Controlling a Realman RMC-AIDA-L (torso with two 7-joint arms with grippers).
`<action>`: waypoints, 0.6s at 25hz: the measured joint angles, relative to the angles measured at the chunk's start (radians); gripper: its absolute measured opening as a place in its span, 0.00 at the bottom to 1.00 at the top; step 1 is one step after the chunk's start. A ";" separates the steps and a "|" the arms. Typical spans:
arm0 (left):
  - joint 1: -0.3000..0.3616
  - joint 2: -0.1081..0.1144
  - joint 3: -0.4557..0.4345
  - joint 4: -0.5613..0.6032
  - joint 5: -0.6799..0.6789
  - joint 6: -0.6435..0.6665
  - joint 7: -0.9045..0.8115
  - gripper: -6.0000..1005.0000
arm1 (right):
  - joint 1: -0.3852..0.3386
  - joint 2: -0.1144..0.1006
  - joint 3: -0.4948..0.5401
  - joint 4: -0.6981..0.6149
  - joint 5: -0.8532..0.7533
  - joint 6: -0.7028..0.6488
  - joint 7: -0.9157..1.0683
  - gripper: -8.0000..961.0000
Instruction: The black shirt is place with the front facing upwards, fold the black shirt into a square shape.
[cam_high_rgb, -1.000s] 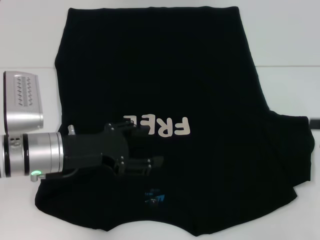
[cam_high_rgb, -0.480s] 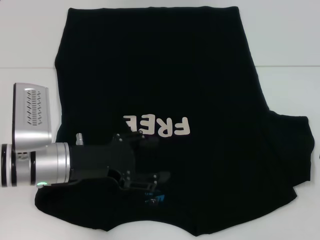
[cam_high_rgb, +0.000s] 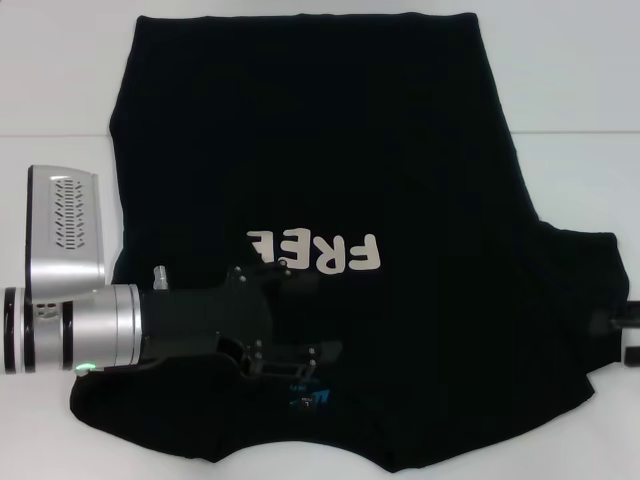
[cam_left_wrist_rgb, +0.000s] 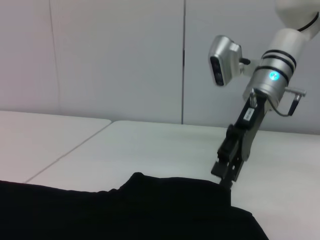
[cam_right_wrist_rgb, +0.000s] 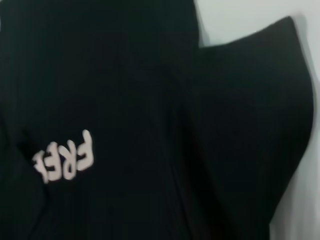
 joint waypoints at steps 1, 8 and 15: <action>0.000 0.000 -0.002 0.000 -0.001 0.000 0.000 0.86 | 0.005 0.003 -0.002 0.003 -0.009 0.007 0.000 0.95; -0.001 0.000 -0.010 -0.002 -0.006 -0.001 0.000 0.86 | 0.008 0.006 0.003 0.005 -0.010 0.014 -0.001 0.94; 0.001 0.000 -0.011 0.000 -0.006 -0.007 0.000 0.86 | 0.014 0.016 0.007 0.010 -0.006 0.066 -0.016 0.88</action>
